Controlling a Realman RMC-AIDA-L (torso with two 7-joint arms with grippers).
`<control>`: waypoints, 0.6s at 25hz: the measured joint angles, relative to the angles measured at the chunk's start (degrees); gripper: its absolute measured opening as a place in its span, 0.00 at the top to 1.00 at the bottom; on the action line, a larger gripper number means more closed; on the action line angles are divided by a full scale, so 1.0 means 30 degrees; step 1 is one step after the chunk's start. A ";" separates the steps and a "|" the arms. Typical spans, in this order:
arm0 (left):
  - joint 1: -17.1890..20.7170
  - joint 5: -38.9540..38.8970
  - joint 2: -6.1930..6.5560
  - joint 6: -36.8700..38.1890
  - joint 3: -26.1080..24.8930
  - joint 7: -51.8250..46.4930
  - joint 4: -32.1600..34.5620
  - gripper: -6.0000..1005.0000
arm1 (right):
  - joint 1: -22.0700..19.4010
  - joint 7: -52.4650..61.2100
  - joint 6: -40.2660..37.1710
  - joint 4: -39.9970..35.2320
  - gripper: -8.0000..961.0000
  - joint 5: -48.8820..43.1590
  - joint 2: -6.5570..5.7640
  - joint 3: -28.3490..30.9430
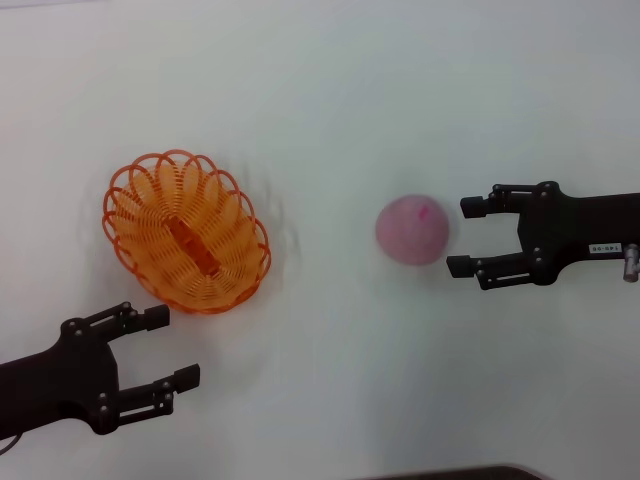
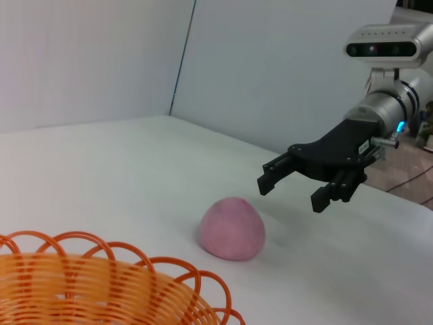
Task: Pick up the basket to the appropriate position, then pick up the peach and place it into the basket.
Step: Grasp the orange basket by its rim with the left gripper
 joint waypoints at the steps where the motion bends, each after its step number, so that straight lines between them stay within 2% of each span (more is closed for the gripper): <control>1: -0.0006 0.0005 0.0007 0.0080 -0.0092 0.0001 0.0000 0.20 | 0.0000 0.0000 -0.0049 0.0000 0.09 0.0000 -0.0010 0.0034; 12: -0.0131 0.0079 0.0053 0.0417 -0.0204 -0.0032 -0.0010 0.19 | 0.0045 0.0000 -0.0053 0.0007 0.09 0.0000 0.0006 0.0125; 15: -0.0159 -0.0011 0.0053 0.0697 -0.0814 -0.0196 -0.0078 0.19 | 0.0063 0.0000 -0.0042 0.0026 0.09 0.0000 0.0024 0.0147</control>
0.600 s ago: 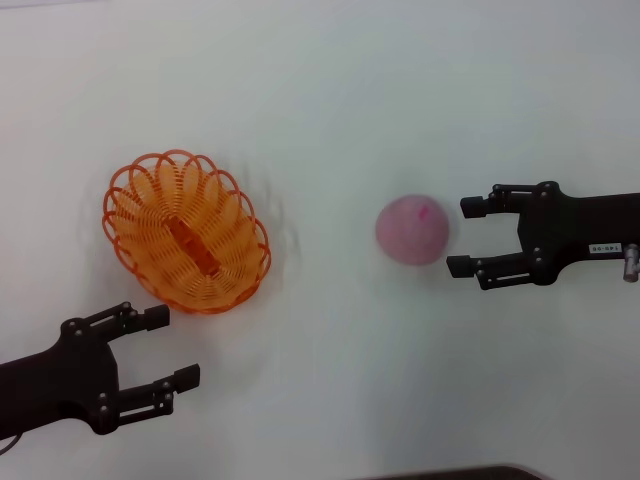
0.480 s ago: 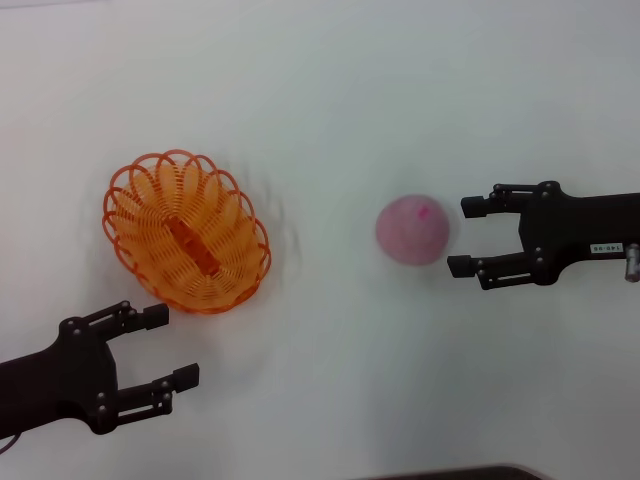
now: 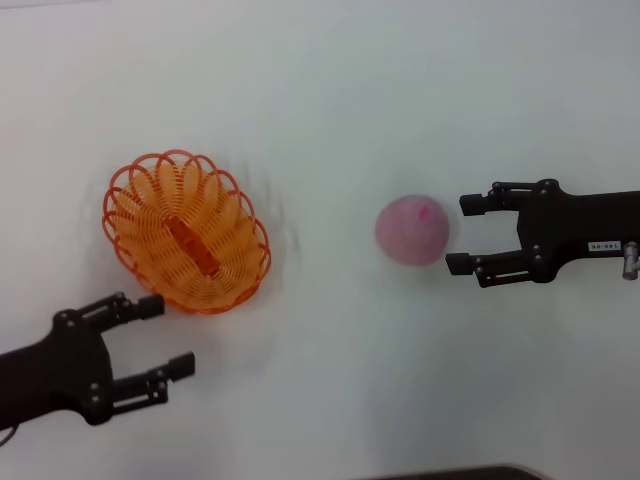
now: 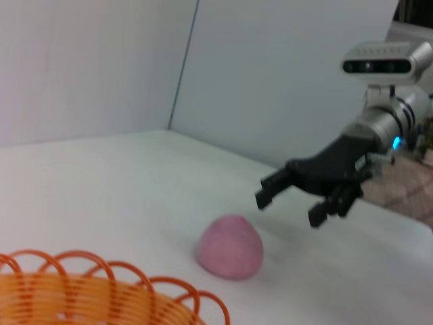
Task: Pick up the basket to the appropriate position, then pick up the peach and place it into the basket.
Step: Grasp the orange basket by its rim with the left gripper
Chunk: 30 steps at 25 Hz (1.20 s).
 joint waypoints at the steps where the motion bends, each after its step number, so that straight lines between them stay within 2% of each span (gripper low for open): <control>1: -0.0042 -0.0001 0.0000 0.0198 -0.0420 -0.0148 -0.0030 0.19 | 0.0006 0.0000 0.0006 0.0007 0.09 0.0000 0.0011 0.0008; 4: -0.0378 -0.0018 0.0050 0.0871 -0.2030 -0.1874 -0.0032 0.19 | 0.0043 0.0000 0.0053 0.0008 0.08 0.0000 0.0027 0.0031; 6: -0.0755 -0.0037 0.0271 0.1112 -0.2790 -0.4231 0.0014 0.19 | 0.0069 0.0000 0.0065 0.0007 0.08 0.0000 0.0040 0.0037; 10: -0.1591 -0.0024 0.0852 0.1031 -0.3118 -0.8493 -0.0027 0.19 | 0.0134 0.0047 0.0093 0.0008 0.09 0.0000 0.0049 0.0064; 14: -0.2133 -0.0165 0.1063 0.0277 -0.3977 -1.1807 0.0107 0.19 | 0.0186 0.0338 0.0105 0.0007 0.09 0.0000 0.0027 0.0068; 19: -0.2547 -0.0186 0.1276 -0.0644 -0.5041 -1.3955 0.0611 0.20 | 0.0211 0.0446 0.0108 0.0007 0.09 0.0001 0.0006 0.0068; 23: -0.2801 0.0021 0.1002 -0.2139 -0.4715 -1.5133 0.2545 0.20 | 0.0268 0.0461 0.0108 0.0006 0.09 0.0000 0.0050 0.0042; 25: -0.2919 0.0099 0.0832 -0.3116 -0.3949 -1.6070 0.3941 0.20 | 0.0315 0.0471 0.0106 0.0005 0.09 0.0001 0.0073 0.0019; 26: -0.2919 0.0099 0.0832 -0.3116 -0.3949 -1.6070 0.3941 0.20 | 0.0336 0.0479 0.0105 0.0006 0.08 0.0000 0.0083 0.0007; 28: -0.3170 0.0104 0.0793 -0.3401 -0.2970 -1.6657 0.5097 0.20 | 0.0376 0.0490 0.0104 0.0006 0.08 0.0000 0.0088 -0.0009; 29: -0.3407 0.0310 0.0730 -0.3704 -0.1832 -1.7348 0.6186 0.20 | 0.0391 0.0496 0.0104 0.0007 0.08 0.0000 0.0087 -0.0012; 30: -0.3407 0.0310 0.0730 -0.3704 -0.1832 -1.7348 0.6186 0.20 | 0.0408 0.0503 0.0104 0.0006 0.08 0.0000 0.0087 -0.0015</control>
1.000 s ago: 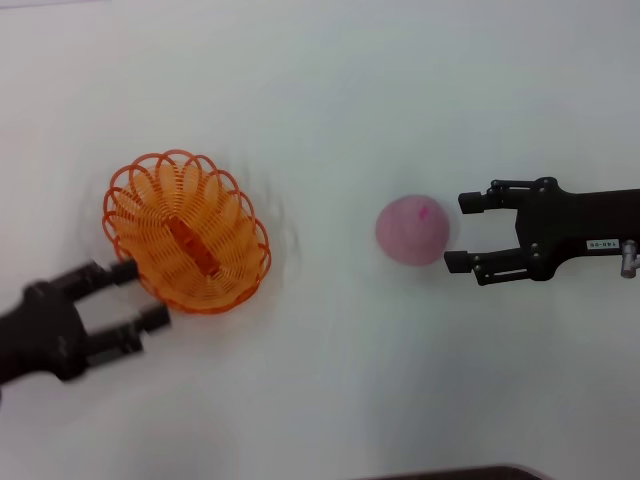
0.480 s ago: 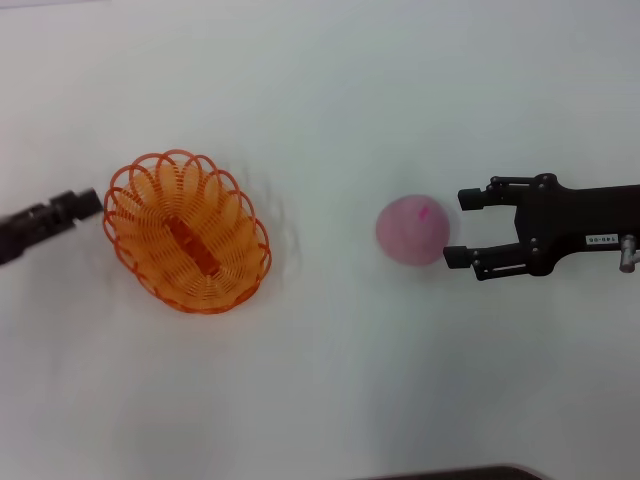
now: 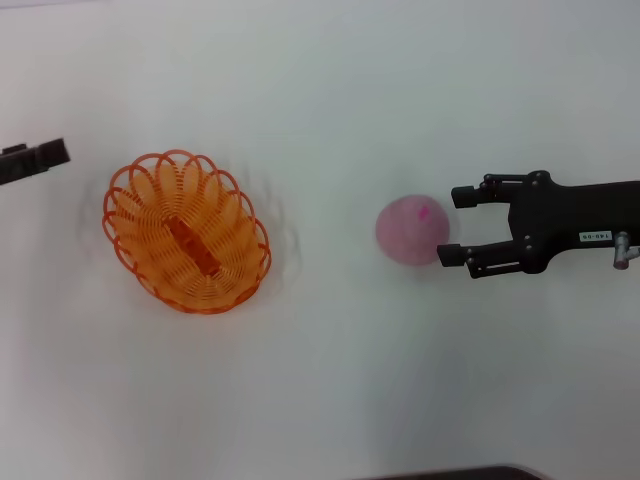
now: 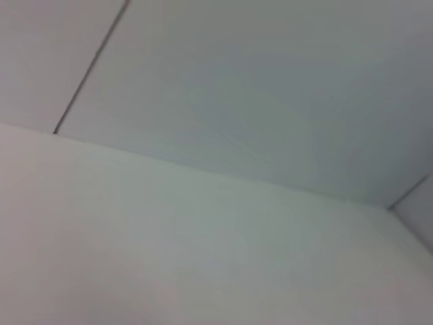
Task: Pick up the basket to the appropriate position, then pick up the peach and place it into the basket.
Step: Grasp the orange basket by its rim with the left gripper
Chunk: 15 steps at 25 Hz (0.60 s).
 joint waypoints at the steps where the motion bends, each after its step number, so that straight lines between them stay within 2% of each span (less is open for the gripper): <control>1: -0.0088 0.0161 -0.0052 -0.0237 0.0737 -0.0427 0.0657 0.20 | 0.0000 0.0001 -0.0001 0.0000 0.08 -0.0005 -0.0001 -0.0003; 9: -0.0746 0.2583 -0.0611 -0.1737 0.6197 -0.2565 0.4373 0.20 | 0.0026 0.0015 -0.0002 0.0000 0.09 -0.0175 -0.0011 0.0067; 15: -0.2271 0.5794 -0.0705 -0.2467 0.9094 -0.3540 0.4499 0.20 | 0.0030 0.0119 -0.0002 0.0000 0.08 -0.0192 -0.0011 0.0079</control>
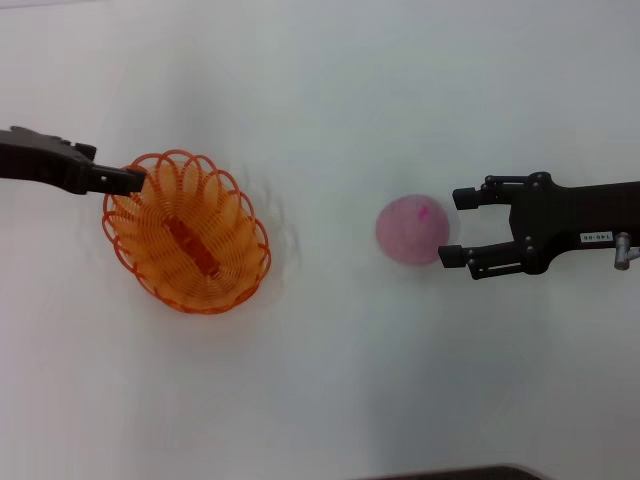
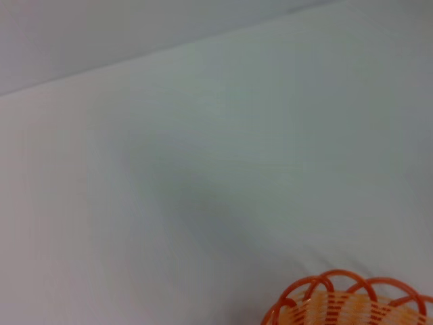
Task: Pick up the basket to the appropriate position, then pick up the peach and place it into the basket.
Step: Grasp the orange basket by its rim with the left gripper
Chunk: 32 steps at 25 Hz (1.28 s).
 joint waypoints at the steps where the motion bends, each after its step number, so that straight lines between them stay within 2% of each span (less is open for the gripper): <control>1: -0.0262 0.0462 -0.0027 -0.0095 0.0370 -0.0103 -0.0030 0.20 | 0.0000 0.0009 0.0001 -0.0001 0.08 -0.0003 0.0000 0.0003; 9: -0.1986 0.2980 -0.0072 -0.0632 0.2474 -0.0437 -0.0538 0.20 | 0.0079 0.0037 0.0002 -0.0017 0.09 -0.0016 -0.0020 0.0001; 16: -0.3664 0.4710 -0.0055 -0.1946 0.3506 -0.0457 -0.2476 0.19 | 0.0205 0.0139 0.0002 -0.0008 0.09 -0.0016 0.0016 -0.0019; 22: -0.4280 0.5599 -0.0055 -0.3022 0.3943 -0.0471 -0.3794 0.19 | 0.0211 0.0177 0.0002 0.0000 0.08 -0.0014 0.0057 -0.0046; 32: -0.4378 0.5888 -0.0069 -0.3366 0.4055 -0.0462 -0.4309 0.20 | 0.0207 0.0199 0.0002 0.0002 0.08 -0.0014 0.0033 -0.0101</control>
